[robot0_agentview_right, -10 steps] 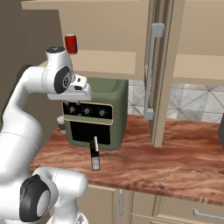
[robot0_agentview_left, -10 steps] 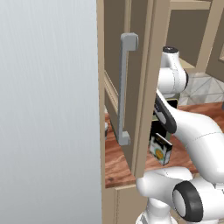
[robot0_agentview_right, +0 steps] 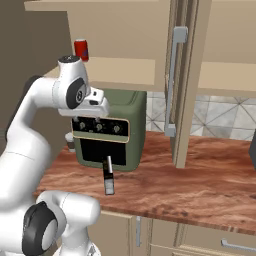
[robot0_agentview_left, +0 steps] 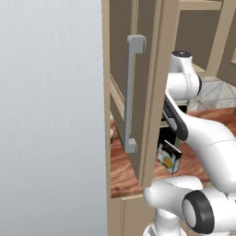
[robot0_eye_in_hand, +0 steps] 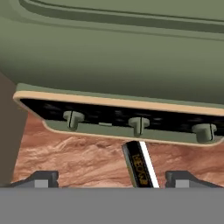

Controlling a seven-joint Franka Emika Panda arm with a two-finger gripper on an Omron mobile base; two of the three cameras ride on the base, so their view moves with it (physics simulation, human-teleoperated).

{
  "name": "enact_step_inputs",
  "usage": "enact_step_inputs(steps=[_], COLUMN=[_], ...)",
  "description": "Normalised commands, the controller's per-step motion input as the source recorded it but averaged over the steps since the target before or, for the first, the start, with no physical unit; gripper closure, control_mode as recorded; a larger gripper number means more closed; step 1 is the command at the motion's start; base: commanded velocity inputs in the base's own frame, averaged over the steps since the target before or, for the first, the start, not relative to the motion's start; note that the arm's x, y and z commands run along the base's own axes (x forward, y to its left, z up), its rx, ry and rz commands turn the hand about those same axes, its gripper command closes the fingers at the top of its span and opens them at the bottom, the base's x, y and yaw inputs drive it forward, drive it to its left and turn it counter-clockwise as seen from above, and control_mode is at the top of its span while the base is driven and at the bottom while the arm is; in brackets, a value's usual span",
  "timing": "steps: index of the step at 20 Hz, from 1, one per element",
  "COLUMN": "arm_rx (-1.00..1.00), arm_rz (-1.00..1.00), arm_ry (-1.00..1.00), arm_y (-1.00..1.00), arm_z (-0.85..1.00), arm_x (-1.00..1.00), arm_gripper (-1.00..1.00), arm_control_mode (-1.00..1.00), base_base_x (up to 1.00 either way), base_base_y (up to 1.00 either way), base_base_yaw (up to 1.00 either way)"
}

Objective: Pick the cereal and canned food from the counter and place them in the cabinets closest to them.

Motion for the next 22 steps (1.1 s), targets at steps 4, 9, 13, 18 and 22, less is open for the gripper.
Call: enact_step_inputs(steps=[4,9,13,18,22], arm_rx=[0.03,0.0,0.0,0.0,0.0], arm_rz=[0.04,0.05,0.05,0.06,0.03], arm_ry=[0.0,0.0,0.0,0.0,0.0], arm_y=[-0.49,-0.34,-0.25,-0.22,-0.1], arm_z=[-0.19,-0.28,-0.26,-0.31,-0.29], arm_x=[-0.17,-0.15,-0.08,-0.05,0.01], arm_gripper=[-1.0,-1.0,-1.0,-1.0,-1.0], arm_control_mode=[-1.0,-1.0,-1.0,-1.0,-1.0], base_base_x=[0.0,0.0,0.0,0.0,0.0], base_base_y=[0.0,0.0,0.0,0.0,0.0], base_base_yaw=[0.0,0.0,0.0,0.0,0.0])
